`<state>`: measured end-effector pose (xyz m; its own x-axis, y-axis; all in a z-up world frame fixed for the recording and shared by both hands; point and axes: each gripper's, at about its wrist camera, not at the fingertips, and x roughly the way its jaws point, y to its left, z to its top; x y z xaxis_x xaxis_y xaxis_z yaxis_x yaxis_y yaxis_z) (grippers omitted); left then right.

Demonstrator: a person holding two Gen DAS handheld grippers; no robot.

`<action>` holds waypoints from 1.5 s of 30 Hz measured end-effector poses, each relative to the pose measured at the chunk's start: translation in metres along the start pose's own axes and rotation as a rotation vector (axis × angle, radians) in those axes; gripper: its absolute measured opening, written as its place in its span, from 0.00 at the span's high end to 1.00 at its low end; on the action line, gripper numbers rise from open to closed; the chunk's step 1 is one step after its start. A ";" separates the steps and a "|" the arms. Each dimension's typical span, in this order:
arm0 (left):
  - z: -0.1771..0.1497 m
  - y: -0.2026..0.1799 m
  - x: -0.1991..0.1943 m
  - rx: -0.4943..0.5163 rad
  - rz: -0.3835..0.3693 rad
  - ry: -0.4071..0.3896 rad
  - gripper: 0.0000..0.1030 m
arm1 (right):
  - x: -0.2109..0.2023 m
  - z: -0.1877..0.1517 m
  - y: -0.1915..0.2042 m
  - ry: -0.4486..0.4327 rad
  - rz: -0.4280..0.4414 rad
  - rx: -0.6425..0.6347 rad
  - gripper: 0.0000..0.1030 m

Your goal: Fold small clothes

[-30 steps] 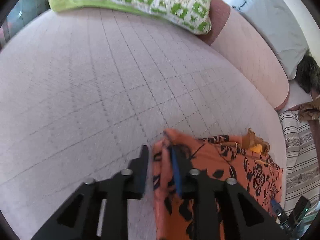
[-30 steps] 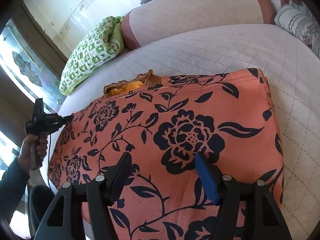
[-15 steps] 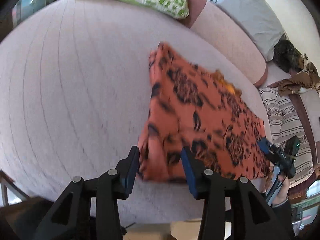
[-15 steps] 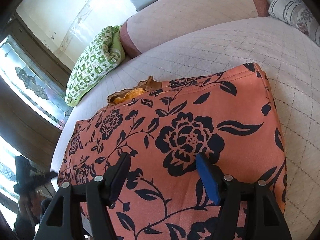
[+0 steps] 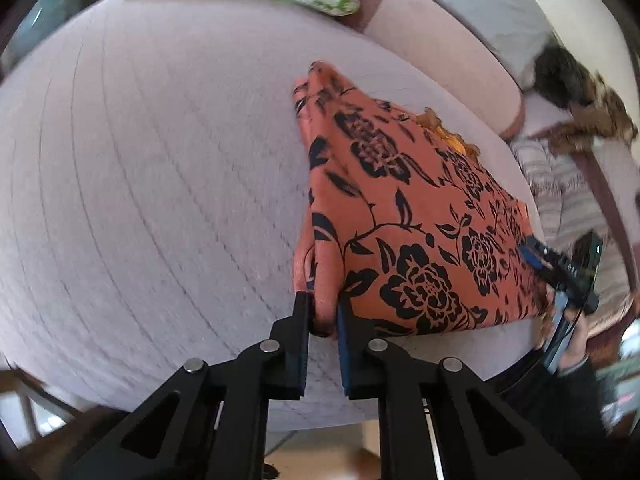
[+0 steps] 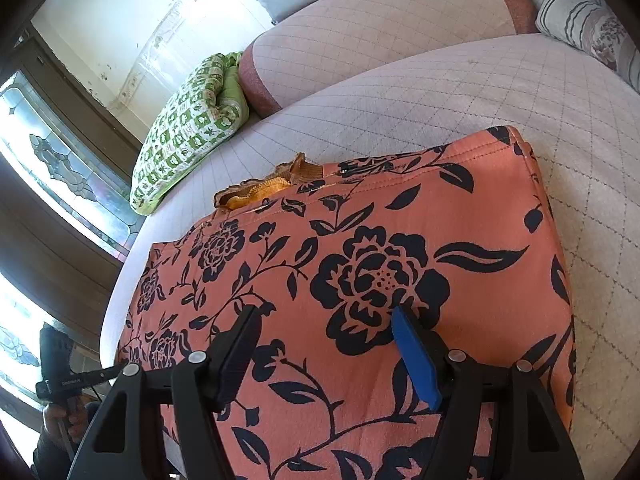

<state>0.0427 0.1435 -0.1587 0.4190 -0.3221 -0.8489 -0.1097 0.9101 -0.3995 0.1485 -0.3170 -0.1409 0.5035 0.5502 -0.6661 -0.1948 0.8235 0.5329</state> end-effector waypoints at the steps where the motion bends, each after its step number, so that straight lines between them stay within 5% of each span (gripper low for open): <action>1: 0.000 0.006 0.009 -0.015 0.021 0.033 0.88 | 0.001 0.000 0.000 0.001 0.000 -0.003 0.31; 5: 0.002 0.008 0.003 -0.044 -0.010 0.025 0.81 | 0.002 0.000 0.000 0.001 0.002 -0.005 0.31; 8: 0.002 -0.001 -0.009 -0.005 0.035 0.004 0.81 | 0.003 0.001 -0.001 0.000 0.016 0.005 0.31; 14: 0.013 -0.033 -0.038 0.044 0.071 -0.123 0.77 | 0.003 0.001 -0.001 -0.002 0.019 0.009 0.31; 15: 0.018 -0.045 -0.043 0.051 0.055 -0.167 0.74 | 0.003 0.001 -0.001 -0.002 0.018 0.008 0.31; 17: 0.026 -0.059 -0.040 0.050 0.030 -0.226 0.41 | 0.003 0.000 -0.001 -0.004 0.013 0.005 0.31; 18: 0.028 -0.062 -0.035 0.048 0.029 -0.236 0.38 | 0.003 0.000 -0.001 -0.004 0.011 0.004 0.31; 22: 0.040 -0.053 0.016 -0.016 0.088 -0.153 0.42 | 0.002 0.002 -0.008 -0.001 0.045 0.043 0.31; 25: 0.038 -0.032 0.028 -0.044 0.191 -0.138 0.74 | -0.001 0.005 -0.022 0.007 0.098 0.101 0.31; 28: 0.040 -0.028 0.009 -0.069 0.188 -0.135 0.71 | -0.009 0.006 -0.028 0.016 0.108 0.158 0.31; 31: 0.043 -0.047 -0.009 -0.002 0.212 -0.210 0.51 | -0.029 0.008 -0.010 -0.004 0.158 0.137 0.31; 33: 0.048 -0.064 -0.007 0.049 0.206 -0.230 0.51 | -0.033 0.008 -0.003 -0.008 0.184 0.120 0.29; 36: 0.054 -0.074 0.006 0.071 0.225 -0.208 0.51 | -0.015 0.002 -0.023 0.048 0.046 0.173 0.28; 38: 0.058 -0.077 0.018 0.062 0.264 -0.177 0.51 | -0.022 0.002 -0.033 0.032 0.086 0.265 0.31; 43: 0.061 -0.098 0.024 0.107 0.285 -0.206 0.45 | -0.036 0.028 0.015 0.004 0.036 0.052 0.27; 45: 0.067 -0.107 0.029 0.126 0.275 -0.205 0.44 | -0.022 0.038 0.010 0.017 -0.003 0.059 0.23</action>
<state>0.1267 0.0540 -0.1179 0.5630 -0.0138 -0.8263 -0.1365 0.9846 -0.1095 0.1673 -0.3264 -0.1013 0.4898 0.5502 -0.6763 -0.1431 0.8159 0.5602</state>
